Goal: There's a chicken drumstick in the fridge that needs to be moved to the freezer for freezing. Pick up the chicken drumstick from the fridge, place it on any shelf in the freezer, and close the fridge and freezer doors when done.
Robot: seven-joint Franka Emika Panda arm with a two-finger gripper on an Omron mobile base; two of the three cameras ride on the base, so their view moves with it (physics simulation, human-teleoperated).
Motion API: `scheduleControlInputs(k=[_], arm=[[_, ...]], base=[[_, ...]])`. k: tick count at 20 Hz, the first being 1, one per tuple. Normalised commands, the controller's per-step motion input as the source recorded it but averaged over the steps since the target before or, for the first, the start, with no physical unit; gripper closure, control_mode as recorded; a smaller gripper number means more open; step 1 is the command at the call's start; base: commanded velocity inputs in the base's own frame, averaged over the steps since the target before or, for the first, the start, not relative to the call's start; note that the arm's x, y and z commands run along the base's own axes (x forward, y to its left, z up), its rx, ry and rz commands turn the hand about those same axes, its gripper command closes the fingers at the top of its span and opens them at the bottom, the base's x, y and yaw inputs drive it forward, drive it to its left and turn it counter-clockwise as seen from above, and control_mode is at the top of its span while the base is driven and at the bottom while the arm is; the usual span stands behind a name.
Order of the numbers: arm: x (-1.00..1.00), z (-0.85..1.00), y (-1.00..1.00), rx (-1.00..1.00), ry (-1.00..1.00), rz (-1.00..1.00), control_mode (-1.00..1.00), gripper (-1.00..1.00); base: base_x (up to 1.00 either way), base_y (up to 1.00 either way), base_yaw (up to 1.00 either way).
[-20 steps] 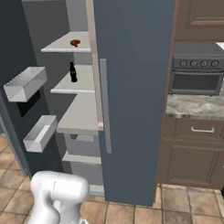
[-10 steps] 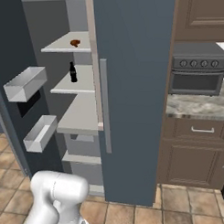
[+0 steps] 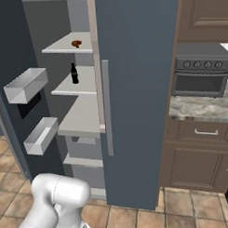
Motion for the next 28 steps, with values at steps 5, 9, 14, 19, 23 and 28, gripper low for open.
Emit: scheduleControlInputs(k=[5, 9, 14, 19, 23, 28], arm=[[0.62, -0.25, 0.0, -0.02, 0.12, 0.0, -1.0, -1.0], [0.48, -0.42, 0.04, -0.04, 0.0, 0.0, -1.0, -1.0], [0.32, -0.51, 0.0, -0.04, 0.0, 0.0, -1.0, -1.0], [0.27, -0.38, 0.0, -0.03, 0.0, 0.0, -1.0, -1.0], [0.41, -0.32, 0.08, -0.03, 0.0, 0.0, -1.0, -1.0], [0.41, -0.24, 0.05, -0.03, 0.0, 0.0, -1.0, -1.0]], base=[[0.0, 0.0, 0.0], [0.0, 0.0, 0.0], [0.0, 0.0, 0.0], [0.0, 0.0, 0.0], [0.0, 0.0, 0.0], [0.0, 0.0, 0.0]])
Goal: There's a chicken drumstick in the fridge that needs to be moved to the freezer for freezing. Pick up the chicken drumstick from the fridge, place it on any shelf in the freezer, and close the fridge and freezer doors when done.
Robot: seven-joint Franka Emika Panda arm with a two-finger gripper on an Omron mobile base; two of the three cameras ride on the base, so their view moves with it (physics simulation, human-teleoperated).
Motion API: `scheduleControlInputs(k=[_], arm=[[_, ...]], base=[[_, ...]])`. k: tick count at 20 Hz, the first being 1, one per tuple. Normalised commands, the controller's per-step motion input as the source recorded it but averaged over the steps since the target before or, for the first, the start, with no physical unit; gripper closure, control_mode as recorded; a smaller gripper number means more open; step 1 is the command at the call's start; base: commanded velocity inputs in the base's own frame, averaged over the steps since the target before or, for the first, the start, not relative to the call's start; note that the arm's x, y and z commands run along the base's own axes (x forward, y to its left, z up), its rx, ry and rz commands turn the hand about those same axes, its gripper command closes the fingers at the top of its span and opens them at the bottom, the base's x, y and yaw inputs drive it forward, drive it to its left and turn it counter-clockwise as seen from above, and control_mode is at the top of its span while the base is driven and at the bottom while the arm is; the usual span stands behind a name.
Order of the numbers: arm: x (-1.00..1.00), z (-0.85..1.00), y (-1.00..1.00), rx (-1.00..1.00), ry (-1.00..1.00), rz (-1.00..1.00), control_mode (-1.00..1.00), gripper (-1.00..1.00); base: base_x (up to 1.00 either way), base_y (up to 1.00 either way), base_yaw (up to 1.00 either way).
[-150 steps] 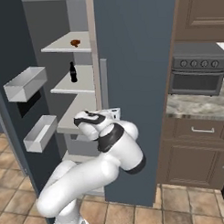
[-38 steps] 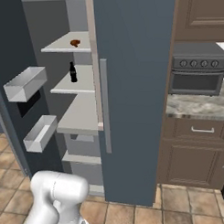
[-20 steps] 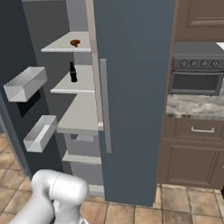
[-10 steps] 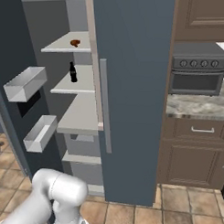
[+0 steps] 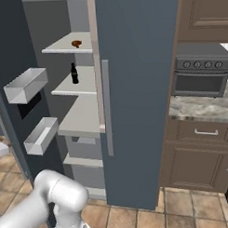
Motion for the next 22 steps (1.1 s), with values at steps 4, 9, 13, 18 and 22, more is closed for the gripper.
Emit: scheduleControlInputs(k=[4, 9, 13, 18, 22], arm=[[0.39, -0.33, 0.03, -0.04, 0.0, 0.0, -1.0, -1.0], [0.4, -0.46, 0.22, -0.07, 0.0, 0.0, -1.0, -1.0], [0.34, -0.42, 0.18, -0.06, -0.02, 0.0, -1.0, -1.0], [0.16, -0.34, 0.19, -0.04, -0.02, 0.0, -1.0, -1.0], [0.31, -0.11, -0.01, -0.01, -0.01, 0.0, -1.0, -1.0]], base=[[0.0, 0.0, 0.0], [0.0, 0.0, 0.0], [0.0, 0.0, 0.0], [0.0, 0.0, 0.0], [0.0, 0.0, 0.0]])
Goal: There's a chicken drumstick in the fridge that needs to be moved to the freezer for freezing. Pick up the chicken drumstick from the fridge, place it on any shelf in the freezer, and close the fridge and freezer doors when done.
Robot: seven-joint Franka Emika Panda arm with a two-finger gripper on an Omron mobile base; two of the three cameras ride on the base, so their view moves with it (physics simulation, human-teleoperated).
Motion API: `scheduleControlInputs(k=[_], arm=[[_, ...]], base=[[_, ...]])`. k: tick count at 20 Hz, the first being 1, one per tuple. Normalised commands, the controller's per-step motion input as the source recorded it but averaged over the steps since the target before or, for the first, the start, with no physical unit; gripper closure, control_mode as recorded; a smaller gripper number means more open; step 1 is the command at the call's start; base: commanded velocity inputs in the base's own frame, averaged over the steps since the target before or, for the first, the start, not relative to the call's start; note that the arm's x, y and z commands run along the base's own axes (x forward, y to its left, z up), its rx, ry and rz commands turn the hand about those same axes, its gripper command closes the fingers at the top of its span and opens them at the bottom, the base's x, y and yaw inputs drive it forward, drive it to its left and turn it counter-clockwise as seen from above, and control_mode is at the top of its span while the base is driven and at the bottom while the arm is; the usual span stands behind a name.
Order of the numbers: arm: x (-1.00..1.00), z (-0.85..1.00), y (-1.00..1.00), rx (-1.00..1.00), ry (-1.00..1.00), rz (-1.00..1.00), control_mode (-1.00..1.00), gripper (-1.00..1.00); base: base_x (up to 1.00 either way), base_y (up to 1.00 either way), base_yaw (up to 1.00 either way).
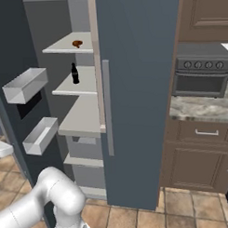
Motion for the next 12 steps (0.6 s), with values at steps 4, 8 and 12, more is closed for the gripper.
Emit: scheduleControlInputs(k=[4, 8, 12], arm=[[0.71, -0.08, -0.13, 0.0, 0.0, 0.0, -1.0, -1.0], [0.87, -0.09, -0.31, 0.0, 0.0, 0.0, -1.0, -1.0], [0.61, -0.01, -0.66, 0.0, 0.03, 0.0, -1.0, -1.0]], base=[[0.0, 0.0, 0.0], [0.0, 0.0, 0.0], [0.0, 0.0, 0.0]])
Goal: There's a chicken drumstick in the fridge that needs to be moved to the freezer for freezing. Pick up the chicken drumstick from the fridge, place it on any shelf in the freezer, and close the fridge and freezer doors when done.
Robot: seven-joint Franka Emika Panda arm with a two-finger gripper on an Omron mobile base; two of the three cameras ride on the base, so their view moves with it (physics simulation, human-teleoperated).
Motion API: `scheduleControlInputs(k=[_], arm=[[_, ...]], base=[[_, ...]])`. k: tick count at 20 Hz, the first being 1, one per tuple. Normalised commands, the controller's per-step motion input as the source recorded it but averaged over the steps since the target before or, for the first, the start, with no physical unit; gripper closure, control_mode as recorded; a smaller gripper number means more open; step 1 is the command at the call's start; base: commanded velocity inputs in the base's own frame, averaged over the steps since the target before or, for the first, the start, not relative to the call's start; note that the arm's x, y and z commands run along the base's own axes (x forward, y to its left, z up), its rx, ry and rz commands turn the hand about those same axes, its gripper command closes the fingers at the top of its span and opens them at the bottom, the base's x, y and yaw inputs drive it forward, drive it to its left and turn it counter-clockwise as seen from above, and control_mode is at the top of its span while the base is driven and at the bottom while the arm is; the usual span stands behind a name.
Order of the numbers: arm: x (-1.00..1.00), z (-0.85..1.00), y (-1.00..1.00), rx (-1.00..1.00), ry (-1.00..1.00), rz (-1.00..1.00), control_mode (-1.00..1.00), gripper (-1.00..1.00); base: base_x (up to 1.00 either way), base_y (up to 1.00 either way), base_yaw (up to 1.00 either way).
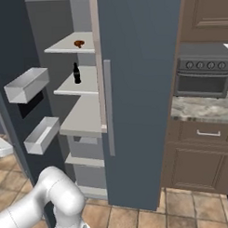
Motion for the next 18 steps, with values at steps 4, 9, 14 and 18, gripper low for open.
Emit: scheduleControlInputs(k=[4, 9, 14, 18], arm=[[0.33, 0.0, -0.89, 0.0, 0.07, -0.05, -1.0, -1.0], [0.25, 0.0, -0.97, 0.0, 0.06, -0.06, -1.0, -1.0], [0.1, 0.0, -1.0, 0.01, 0.0, -0.04, -1.0, -1.0], [0.22, 0.0, -0.95, 0.01, -0.02, -0.01, -1.0, -1.0]], base=[[0.0, 0.0, 0.0], [0.0, 0.0, 0.0], [0.0, 0.0, 0.0], [0.0, 0.0, 0.0]])
